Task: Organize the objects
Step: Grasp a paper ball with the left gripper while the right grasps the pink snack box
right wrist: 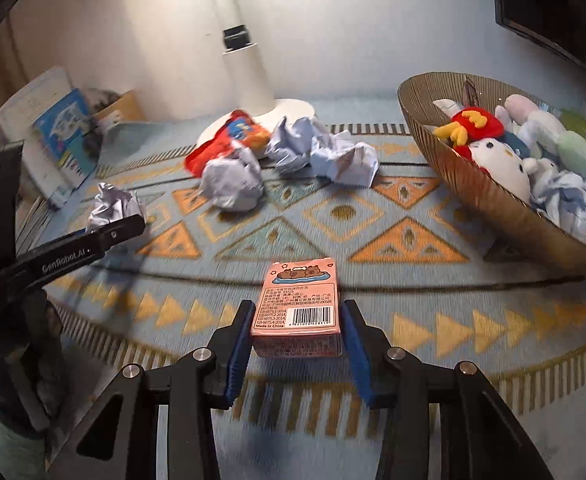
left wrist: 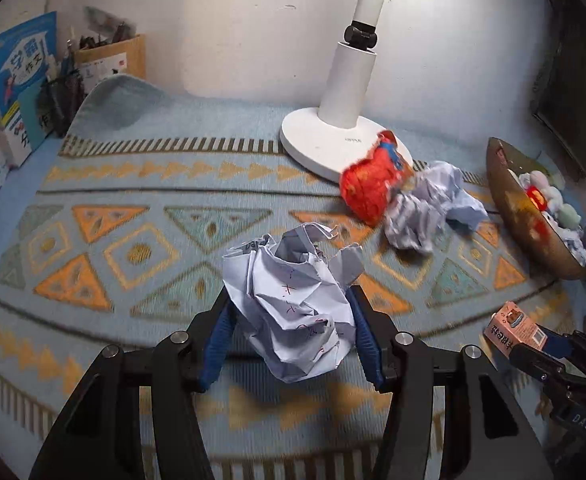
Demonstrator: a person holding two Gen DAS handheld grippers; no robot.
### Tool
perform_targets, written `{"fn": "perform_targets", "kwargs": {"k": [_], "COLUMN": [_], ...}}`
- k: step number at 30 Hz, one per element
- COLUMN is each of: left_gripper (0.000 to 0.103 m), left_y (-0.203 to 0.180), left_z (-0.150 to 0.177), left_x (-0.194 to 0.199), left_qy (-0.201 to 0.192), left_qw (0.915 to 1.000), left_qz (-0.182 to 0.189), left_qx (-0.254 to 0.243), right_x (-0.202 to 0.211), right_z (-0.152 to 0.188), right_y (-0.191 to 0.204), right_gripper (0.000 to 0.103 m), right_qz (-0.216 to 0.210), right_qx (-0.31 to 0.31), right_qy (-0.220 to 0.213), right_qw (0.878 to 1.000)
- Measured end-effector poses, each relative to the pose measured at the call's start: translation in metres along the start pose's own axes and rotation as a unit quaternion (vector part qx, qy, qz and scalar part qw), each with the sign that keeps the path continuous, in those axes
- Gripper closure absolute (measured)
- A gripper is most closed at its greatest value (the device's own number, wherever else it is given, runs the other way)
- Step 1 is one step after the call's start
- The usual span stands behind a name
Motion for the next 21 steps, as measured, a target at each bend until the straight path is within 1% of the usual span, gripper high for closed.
{"fn": "perform_targets", "kwargs": {"k": [2,4,5,6,7,9,10,12,13,15,18,21], "left_gripper": [0.051,0.051,0.051,0.051,0.051,0.050,0.050,0.048,0.048,0.048,0.048,0.048], "left_y": [-0.008,-0.015,-0.017,-0.018,-0.020,-0.022,-0.021,-0.020,-0.021,-0.022,-0.021,-0.021], "left_z": [0.025,0.044,0.052,0.056,0.058,0.061,0.064,0.064,0.064,0.063,0.064,0.065], "left_x": [0.010,0.012,0.010,0.009,0.012,0.016,0.016,0.014,0.012,0.012,0.011,0.011], "left_qy": [0.000,0.006,0.010,0.013,0.008,0.001,0.001,0.004,0.008,0.008,0.008,0.008], "left_qw": [1.0000,0.9999,0.9998,0.9992,0.9985,0.9984,0.9978,0.9965,0.9958,0.9954,0.9958,0.9958], "left_qz": [0.004,-0.007,-0.015,-0.036,-0.054,-0.057,-0.066,-0.083,-0.091,-0.095,-0.090,-0.090], "left_qx": [0.002,0.005,0.009,0.007,0.003,-0.002,-0.004,-0.005,-0.009,-0.011,-0.007,-0.007], "right_x": [0.009,0.007,0.008,0.010,0.010,0.002,0.003,0.002,0.001,-0.001,-0.002,-0.001], "right_z": [0.019,0.030,0.034,0.036,0.042,0.043,0.044,0.047,0.048,0.049,0.050,0.049], "right_y": [-0.004,-0.002,-0.001,-0.002,-0.003,-0.002,-0.001,0.002,0.005,0.011,0.013,0.007], "right_gripper": [0.061,0.061,0.061,0.061,0.061,0.058,0.056,0.048,0.046,0.043,0.043,0.043], "right_qz": [-0.003,0.001,0.001,0.000,-0.002,-0.006,-0.005,-0.003,0.002,0.021,0.047,0.048], "right_qx": [0.022,0.035,0.036,0.034,0.032,0.031,0.033,0.041,0.046,0.060,0.070,0.055], "right_qy": [0.007,0.013,0.015,0.014,0.014,0.024,0.019,0.020,0.020,0.020,0.020,0.018], "right_qw": [1.000,0.999,0.999,0.999,0.999,0.999,0.999,0.999,0.999,0.998,0.996,0.997]}}
Point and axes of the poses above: each gripper's, at about its wrist camera, not at the fingertips, and x roughly against the way its jaws point, y to its left, z to its underside, the point moved 6 cm from there along -x, roughly the way its jaws point, and after that the axes turned 10 degrees about y, right-handed, at the moved point
